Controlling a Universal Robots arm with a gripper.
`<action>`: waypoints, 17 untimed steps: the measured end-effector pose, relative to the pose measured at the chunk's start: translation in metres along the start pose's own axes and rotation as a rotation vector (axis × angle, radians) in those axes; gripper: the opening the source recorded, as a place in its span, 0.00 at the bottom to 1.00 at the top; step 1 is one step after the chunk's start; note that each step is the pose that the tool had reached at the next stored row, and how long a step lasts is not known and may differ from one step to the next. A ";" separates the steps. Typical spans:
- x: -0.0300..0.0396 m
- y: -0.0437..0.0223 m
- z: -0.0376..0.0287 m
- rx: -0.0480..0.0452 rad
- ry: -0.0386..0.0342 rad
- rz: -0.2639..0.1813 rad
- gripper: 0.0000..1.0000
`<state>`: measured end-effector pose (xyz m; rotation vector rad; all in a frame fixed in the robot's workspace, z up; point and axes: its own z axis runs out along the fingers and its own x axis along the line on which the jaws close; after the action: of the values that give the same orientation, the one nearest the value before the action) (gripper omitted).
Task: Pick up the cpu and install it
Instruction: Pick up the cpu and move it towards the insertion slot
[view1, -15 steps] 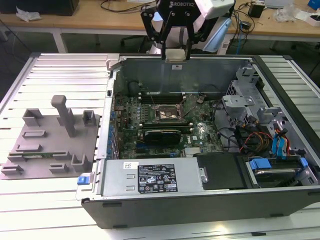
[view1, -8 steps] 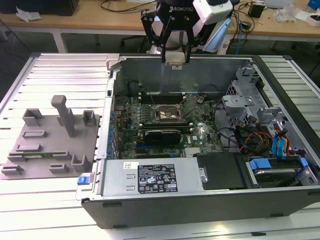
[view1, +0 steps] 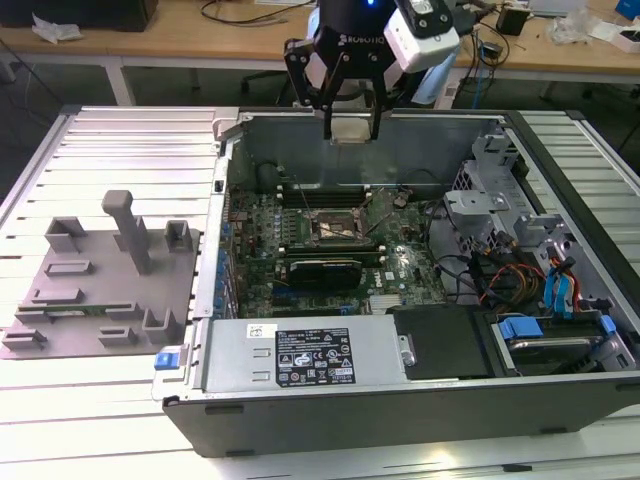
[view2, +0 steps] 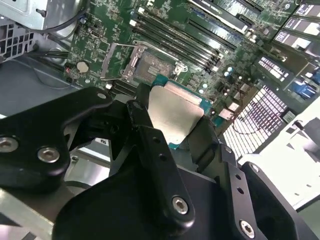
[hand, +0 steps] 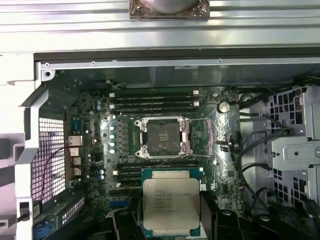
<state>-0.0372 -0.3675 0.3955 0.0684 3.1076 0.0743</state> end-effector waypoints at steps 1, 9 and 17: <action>-0.0001 -0.0001 0.0016 0.0000 0.0000 0.000 0.55; 0.0000 -0.0013 0.0281 0.0000 0.0000 0.000 0.55; 0.0007 -0.0019 0.0502 0.0001 0.0000 0.000 0.55</action>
<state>-0.0364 -0.3670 0.3453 0.0684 3.1076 0.0741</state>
